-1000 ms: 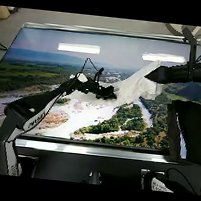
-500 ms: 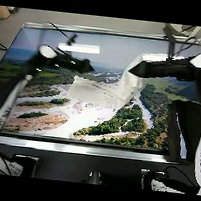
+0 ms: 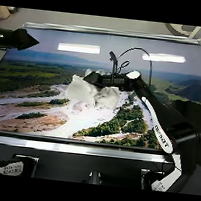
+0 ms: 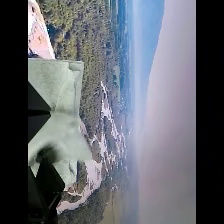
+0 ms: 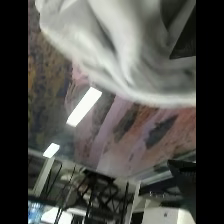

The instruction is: Fold the shirts.

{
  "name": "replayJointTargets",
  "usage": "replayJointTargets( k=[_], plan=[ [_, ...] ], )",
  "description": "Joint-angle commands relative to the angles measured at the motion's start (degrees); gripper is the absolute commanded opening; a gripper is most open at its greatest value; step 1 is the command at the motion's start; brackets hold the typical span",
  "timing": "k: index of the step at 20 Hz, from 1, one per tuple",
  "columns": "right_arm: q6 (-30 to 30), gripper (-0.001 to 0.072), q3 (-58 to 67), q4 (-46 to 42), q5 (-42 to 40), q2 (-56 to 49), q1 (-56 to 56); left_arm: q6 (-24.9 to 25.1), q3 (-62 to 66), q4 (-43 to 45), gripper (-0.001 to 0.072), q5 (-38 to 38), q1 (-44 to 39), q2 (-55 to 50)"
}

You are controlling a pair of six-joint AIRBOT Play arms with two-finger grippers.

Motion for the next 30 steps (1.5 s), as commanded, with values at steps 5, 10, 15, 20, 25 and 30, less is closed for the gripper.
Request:
replayJointTargets(
  k=[5,10,15,20,25,30],
  plan=[
    [4.92,0.0703,0.04,-17.51,12.28,3.89,-10.12,1.75,-5.31,0.7,0.0026,-2.51,0.52,1.42],
    [20.72,0.0669,-2.32,-56.41,26.73,7.04,-17.77,2.21,-6.03,0.66,0.0026,-2.25,0.44,1.42],
    [17.2,0.067,-10.97,-34.16,10.14,4.63,-15.76,2.19,-6.03,0.68,0.0026,-1.9,-0.28,1.4],
    [14.32,0.0575,-11.43,-20.17,8.55,0.15,-14.88,2.19,-6.03,0.66,0.0026,-1.88,-0.63,1.4],
    [4.13,0.0024,-10.14,-15.87,13.77,1.29,-16.63,2.16,-6.03,0.68,0.0026,-1.92,-0.61,1.4],
    [5.75,0.0024,3.93,-20.13,26.62,12.11,-29.86,2.47,-6.14,0.68,0.0026,-1.55,-0.63,1.27]
  ],
)
